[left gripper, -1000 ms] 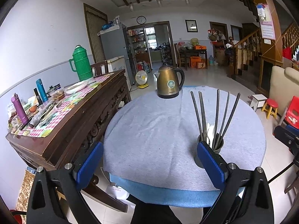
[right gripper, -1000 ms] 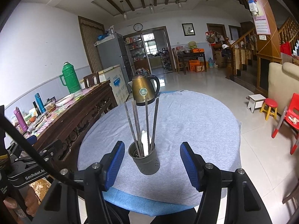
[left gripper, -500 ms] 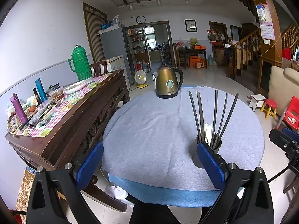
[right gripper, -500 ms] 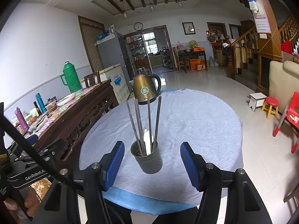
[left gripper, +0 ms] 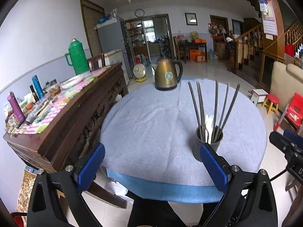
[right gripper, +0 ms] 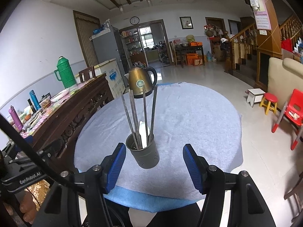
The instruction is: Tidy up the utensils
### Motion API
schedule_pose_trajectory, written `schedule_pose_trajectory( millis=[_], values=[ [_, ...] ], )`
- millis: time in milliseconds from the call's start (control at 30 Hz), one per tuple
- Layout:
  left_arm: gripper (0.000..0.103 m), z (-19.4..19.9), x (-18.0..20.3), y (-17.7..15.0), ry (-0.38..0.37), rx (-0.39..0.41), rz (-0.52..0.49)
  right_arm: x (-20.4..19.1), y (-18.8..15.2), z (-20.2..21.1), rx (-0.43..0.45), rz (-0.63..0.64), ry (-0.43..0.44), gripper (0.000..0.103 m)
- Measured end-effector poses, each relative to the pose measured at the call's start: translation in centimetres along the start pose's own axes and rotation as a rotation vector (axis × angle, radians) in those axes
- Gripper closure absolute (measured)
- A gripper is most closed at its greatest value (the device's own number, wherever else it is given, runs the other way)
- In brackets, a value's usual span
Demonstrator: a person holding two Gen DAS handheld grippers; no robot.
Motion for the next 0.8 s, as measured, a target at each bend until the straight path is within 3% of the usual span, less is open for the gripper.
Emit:
schedule_pose_trajectory(
  millis=[267, 800],
  values=[
    [0.003, -2.1, 1.4, -1.5, -0.045, -0.101, -0.007, -0.1, -0.3, -0.5, -0.013, 0.0, 0.001, 0.037],
    [0.003, -3.1, 3.2, -2.6, -0.065, -0.156, -0.037, 1.3, -1.5, -1.5, -0.044, -0.03, 0.002, 0.037]
  ],
)
Point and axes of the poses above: each gripper's, at about its wrist camera, not at the fingertips, and z roughly against the way its jaws point, x to its right, y to its top, the point moved 5 cm from there along -z, roughly the way its jaws point, and after that the axes turned 1 degree about y, right-handed, at the moved point
